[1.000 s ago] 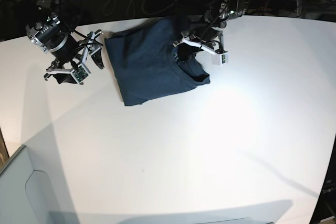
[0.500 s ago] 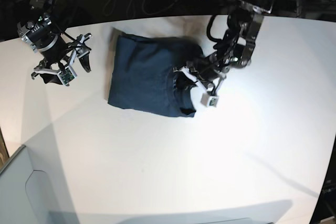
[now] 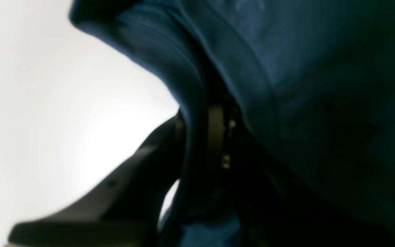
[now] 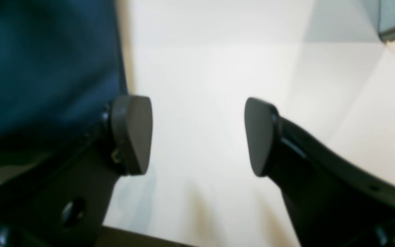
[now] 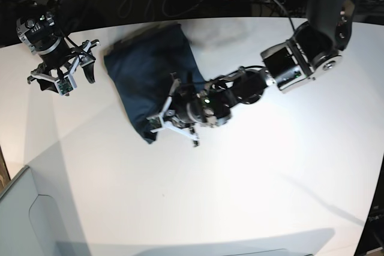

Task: Fold the T-shirt properly
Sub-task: 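Push the folded shirt's side with the left gripper to square it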

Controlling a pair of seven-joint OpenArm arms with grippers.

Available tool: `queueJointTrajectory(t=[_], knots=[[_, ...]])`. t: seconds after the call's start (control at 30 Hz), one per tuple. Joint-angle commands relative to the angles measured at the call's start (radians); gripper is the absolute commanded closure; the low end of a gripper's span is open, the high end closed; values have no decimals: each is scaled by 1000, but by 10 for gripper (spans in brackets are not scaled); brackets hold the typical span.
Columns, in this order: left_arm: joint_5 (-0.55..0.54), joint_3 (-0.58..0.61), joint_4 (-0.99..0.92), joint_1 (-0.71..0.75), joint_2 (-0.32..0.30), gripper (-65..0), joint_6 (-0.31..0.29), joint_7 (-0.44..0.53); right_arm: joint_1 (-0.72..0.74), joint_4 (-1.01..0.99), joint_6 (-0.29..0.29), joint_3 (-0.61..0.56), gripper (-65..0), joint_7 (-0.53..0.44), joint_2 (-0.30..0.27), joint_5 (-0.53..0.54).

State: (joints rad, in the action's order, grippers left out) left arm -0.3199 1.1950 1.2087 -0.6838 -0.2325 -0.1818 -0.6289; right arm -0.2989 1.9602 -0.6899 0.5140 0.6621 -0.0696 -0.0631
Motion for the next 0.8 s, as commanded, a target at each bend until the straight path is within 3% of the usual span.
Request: queueJointTrajectory(t=[0.0,0.17,0.23,0.43,0.63,0.77], knots=[[63,-10,-8,-18,22,0,-20,-12,5,20,-8,15,-398,-21,-3,12],[368,-4,-63,-18,138,0,-166,-12,-3,20,-8,33,-398,-17,21,12],[446,-2,-68,-17,169,0,-189,-12,-4,20,-8,33,-398,-15,30,10],[500,-8,-68,-20,196,0,-192,-22,-26,20,-8,31,-398,-15,35,10],[500,-10,-57,-21,178,-255,-190,-22,-26,20,-8,28,-398,-15,35,10],[500,-11,-10,-38,155,-296,-190,-22,-26,20,-8,27,-398,-15,37,10]])
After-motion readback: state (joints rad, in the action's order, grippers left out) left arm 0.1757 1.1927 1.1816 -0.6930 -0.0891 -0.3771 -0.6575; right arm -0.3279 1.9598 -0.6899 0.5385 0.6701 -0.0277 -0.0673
